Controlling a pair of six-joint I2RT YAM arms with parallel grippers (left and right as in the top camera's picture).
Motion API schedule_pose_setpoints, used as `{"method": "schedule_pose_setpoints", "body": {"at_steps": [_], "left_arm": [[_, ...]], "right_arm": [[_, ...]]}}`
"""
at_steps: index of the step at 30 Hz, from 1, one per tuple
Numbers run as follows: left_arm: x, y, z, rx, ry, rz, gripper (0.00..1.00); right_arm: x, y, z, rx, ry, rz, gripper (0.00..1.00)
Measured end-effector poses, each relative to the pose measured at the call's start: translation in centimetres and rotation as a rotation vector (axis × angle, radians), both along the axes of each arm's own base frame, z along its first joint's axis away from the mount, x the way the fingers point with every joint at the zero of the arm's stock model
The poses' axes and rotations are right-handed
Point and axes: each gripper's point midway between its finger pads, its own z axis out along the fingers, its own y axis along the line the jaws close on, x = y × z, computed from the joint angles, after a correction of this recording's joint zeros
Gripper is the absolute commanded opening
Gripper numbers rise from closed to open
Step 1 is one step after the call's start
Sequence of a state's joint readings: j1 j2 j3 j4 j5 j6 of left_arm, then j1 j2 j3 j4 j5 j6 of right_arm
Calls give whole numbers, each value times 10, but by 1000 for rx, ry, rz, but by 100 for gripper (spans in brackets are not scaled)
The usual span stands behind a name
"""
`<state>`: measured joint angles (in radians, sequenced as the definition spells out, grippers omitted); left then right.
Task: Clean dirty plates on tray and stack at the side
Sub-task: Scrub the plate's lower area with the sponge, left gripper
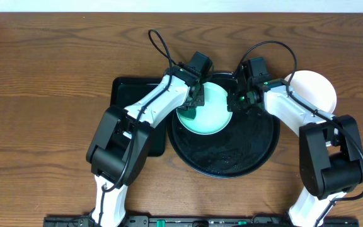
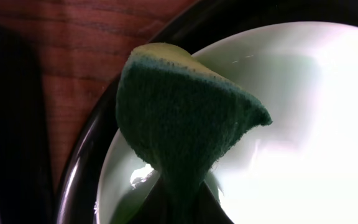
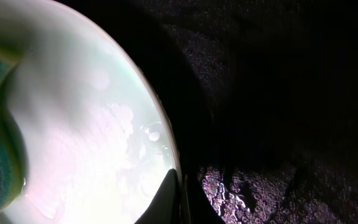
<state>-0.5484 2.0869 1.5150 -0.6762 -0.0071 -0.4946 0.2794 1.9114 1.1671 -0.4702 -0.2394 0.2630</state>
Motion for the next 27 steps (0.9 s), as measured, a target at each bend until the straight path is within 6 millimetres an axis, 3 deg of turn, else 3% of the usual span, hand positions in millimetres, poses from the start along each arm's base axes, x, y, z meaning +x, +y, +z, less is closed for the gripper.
{"method": "schedule_pose_setpoints", "body": {"at_steps": [16,27], "left_arm": [[-1,-17,-9,-38,4,-30,8],[-5,-40,-6,-172,59,-59,8]], "right_arm": [[0,0,0,-1,0,0,1],[-1,-2,-1,-9,3,-3,1]]}}
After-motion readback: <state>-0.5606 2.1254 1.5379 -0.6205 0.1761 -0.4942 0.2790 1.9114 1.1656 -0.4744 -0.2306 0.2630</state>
